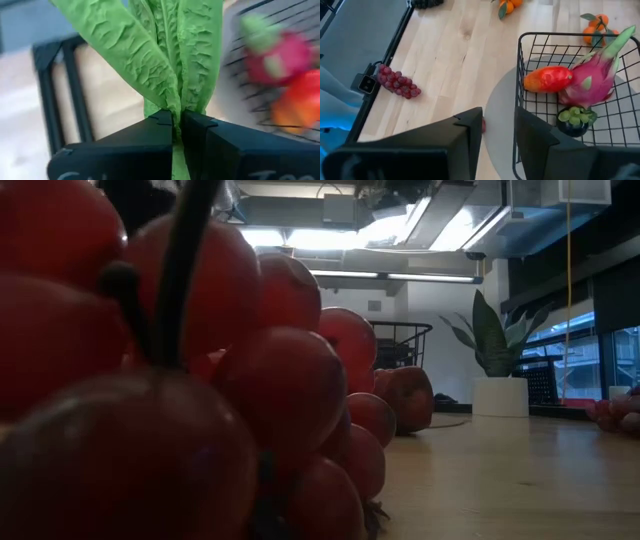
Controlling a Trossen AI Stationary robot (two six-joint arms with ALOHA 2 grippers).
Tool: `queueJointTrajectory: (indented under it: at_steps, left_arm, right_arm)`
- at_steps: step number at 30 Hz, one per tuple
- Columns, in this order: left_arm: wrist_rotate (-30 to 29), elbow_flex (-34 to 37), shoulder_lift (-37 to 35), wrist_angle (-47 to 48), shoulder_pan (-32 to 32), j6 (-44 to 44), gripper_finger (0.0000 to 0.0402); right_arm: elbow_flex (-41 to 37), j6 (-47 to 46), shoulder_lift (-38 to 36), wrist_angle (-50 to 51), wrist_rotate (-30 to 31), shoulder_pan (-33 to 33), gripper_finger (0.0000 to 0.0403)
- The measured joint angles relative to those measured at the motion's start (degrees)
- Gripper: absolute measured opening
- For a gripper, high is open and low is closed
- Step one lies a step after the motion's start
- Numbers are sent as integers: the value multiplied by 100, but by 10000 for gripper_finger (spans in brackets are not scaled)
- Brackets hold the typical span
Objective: Build produce basket
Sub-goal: Put the green beans into the wire basket
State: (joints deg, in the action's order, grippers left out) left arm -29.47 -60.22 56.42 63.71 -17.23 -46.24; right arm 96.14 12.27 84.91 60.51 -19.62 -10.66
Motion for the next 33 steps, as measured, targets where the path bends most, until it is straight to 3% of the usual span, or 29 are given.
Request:
queueJointTrajectory:
  at_steps: [3,12,18,24,33]
  left_arm:
    - [-197,-375,59,-382,388,307,0]
    - [-602,-562,447,-3291,1178,1704,0]
    - [-509,-557,1416,-5625,1351,2879,0]
    - [-319,-555,2553,-7669,1341,3647,0]
    - [-94,-553,4042,-9332,1068,3798,0]
  right_arm:
    - [0,-4,-179,63,-106,0,103]
    - [0,-455,-883,-50,-69,2,103]
    - [0,-455,-1094,-249,404,0,103]
    - [0,-455,-1163,-180,415,1,103]
    - [0,-481,-1198,-61,411,2,103]
